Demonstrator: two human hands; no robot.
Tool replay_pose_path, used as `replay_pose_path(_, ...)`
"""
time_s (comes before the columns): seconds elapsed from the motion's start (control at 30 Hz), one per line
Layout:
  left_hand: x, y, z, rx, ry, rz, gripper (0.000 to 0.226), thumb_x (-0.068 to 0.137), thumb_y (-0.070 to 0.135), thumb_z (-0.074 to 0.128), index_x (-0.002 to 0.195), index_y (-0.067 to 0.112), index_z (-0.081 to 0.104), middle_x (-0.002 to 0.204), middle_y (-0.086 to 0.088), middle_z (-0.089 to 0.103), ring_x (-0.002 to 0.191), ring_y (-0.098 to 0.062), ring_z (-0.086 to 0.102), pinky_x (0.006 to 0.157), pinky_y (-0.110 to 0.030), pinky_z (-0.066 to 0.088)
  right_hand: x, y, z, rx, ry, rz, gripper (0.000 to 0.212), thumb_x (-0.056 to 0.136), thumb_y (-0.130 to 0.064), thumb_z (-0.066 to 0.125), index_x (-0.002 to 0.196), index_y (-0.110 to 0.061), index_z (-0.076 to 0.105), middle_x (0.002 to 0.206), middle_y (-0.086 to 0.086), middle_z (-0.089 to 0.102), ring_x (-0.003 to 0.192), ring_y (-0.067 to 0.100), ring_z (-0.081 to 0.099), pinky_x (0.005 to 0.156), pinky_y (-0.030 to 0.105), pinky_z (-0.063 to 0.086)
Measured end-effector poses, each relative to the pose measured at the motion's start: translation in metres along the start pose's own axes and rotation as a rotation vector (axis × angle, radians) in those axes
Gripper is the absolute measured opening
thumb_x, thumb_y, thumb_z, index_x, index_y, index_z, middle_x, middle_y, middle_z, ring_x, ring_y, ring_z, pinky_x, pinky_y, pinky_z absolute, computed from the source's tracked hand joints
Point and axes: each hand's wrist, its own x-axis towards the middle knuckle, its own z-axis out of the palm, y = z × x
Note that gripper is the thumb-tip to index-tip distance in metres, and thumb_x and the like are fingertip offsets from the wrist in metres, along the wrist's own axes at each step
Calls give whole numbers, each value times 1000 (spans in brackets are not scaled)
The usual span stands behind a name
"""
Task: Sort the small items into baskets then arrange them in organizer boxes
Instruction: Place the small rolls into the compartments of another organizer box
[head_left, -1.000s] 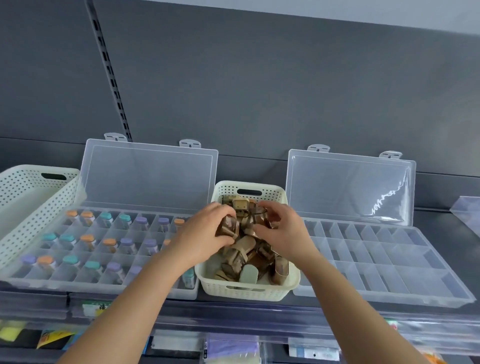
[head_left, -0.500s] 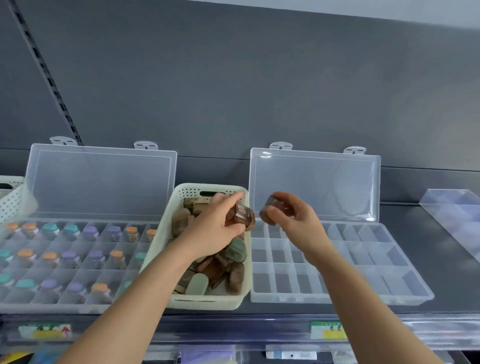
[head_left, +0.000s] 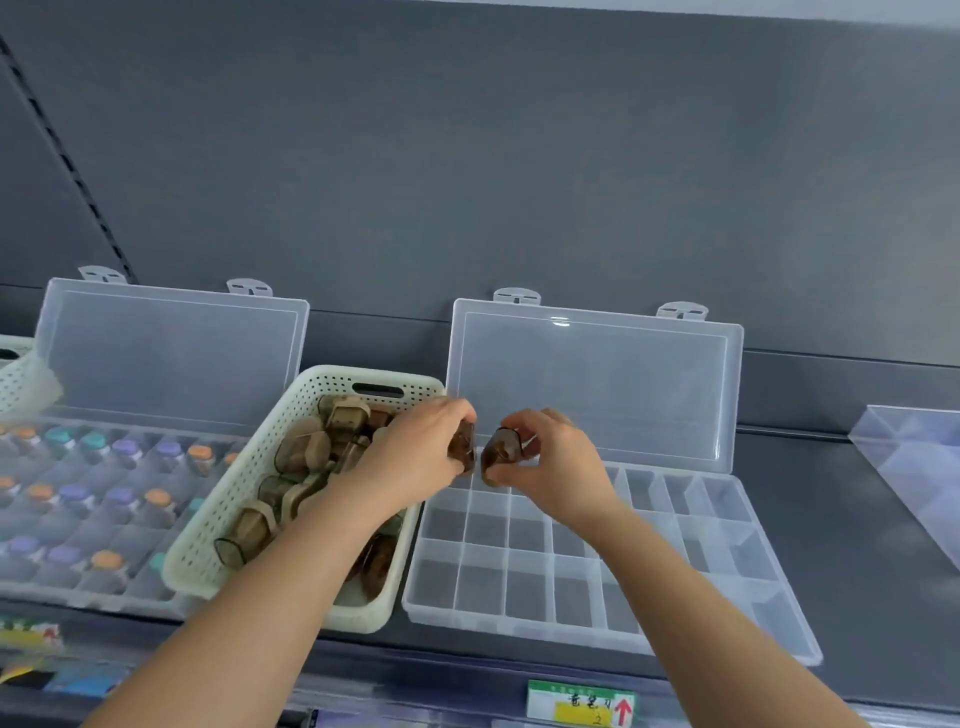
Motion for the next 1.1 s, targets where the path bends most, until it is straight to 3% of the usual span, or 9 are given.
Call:
replay_pose_path(0.13,8,-2,11,60,-1,26,40,83,12,66,119,21,51,119,5,50,108,-17,51,85,-27,43,4,3,10,-97,-1,-6,39,69,-26,78,104,-21,62,99,-2,55,81,18,57,71,33,52)
replay_pose_path(0.2,11,-4,11,117,-16,43,41,83,13,65,121,21,51,119,4,48,109,-19,49,88,-29,42,7,4,14,-132,-12,22,36,70,-28,76,103,-21,62,98,0,55,83,22,59,72,37,53)
replay_pose_path(0.33,15,-8,9,253,-72,96,47,82,28,68,126,24,51,121,5,48,116,-17,44,98,-33,33,11,5,22,-212,-63,52,32,73,-28,71,102,-18,61,95,2,56,80,24,58,69,34,51)
replay_pose_path(0.5,15,-15,12,348,-109,155,44,82,39,65,124,27,55,117,8,51,115,-16,38,93,-37,26,16,5,23,-289,-153,92,28,77,-32,67,100,-15,62,92,2,55,81,23,58,68,31,49)
replay_pose_path(0.67,15,-19,10,339,-115,217,24,88,39,60,108,26,65,99,10,57,103,-15,41,93,-37,26,19,6,22,-309,-191,106,28,82,-36,64,103,-18,67,94,0,56,86,21,58,73,30,49)
replay_pose_path(0.9,14,-24,17,364,-85,245,22,89,34,61,107,23,67,101,9,58,103,-16,42,96,-38,26,15,5,25,-351,-136,75,20,86,-30,58,95,-14,67,90,2,56,80,22,56,69,30,48)
replay_pose_path(1.0,11,-26,12,294,-44,259,25,91,35,58,112,26,67,108,10,59,108,-15,42,96,-35,24,13,3,25,-319,-119,55,29,87,-28,58,113,-17,63,99,3,59,90,23,59,77,31,49)
replay_pose_path(1.1,4,-31,-6,125,71,243,27,93,30,57,119,25,66,113,9,61,111,-12,43,97,-30,32,14,-6,28,-247,-66,-17,35,87,-22,57,122,-19,61,101,2,60,91,21,59,81,31,49)
